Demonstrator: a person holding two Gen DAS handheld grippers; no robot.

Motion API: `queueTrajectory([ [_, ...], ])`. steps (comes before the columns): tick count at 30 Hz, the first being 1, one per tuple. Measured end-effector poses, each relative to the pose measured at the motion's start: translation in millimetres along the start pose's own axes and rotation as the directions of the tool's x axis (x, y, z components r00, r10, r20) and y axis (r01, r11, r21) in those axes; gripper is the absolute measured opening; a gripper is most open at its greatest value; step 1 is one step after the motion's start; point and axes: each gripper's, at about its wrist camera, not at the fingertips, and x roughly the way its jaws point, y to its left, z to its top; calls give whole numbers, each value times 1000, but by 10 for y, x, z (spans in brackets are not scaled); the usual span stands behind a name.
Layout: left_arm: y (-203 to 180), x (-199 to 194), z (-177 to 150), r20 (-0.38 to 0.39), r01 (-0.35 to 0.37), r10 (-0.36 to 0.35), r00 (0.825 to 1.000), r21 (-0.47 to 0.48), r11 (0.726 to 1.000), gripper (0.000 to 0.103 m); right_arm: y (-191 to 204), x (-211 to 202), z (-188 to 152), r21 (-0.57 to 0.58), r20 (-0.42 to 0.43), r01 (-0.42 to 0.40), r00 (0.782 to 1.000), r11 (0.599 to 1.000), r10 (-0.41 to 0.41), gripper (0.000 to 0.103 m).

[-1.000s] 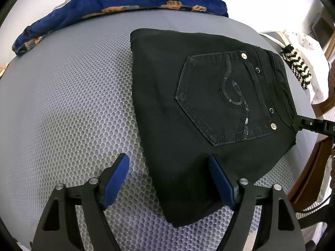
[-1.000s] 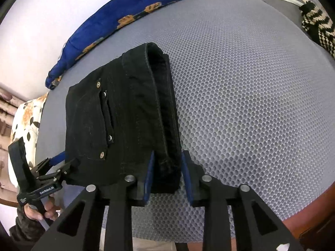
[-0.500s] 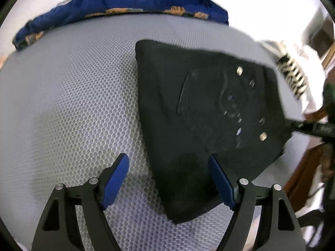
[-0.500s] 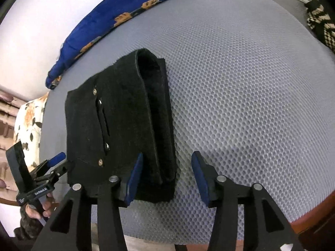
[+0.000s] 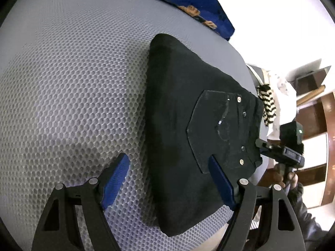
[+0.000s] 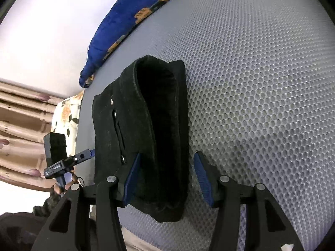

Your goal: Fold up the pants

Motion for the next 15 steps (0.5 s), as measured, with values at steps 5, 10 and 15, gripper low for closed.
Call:
queueTrajectory([
  [5,32,35,107,-22,41,-41,999,-9,999,78,-74,59,91,3,-20,-53,998,999,53,50],
  [10,-52,148,220,-74,67,-64,995,47,997,78,-124,187,212,8,-63,-158,985,987,158,51],
  [15,-133,233,267,-129,127,-116,985,81,989,79,-108,279,258,-27,-111,-229,968,973,225,50],
])
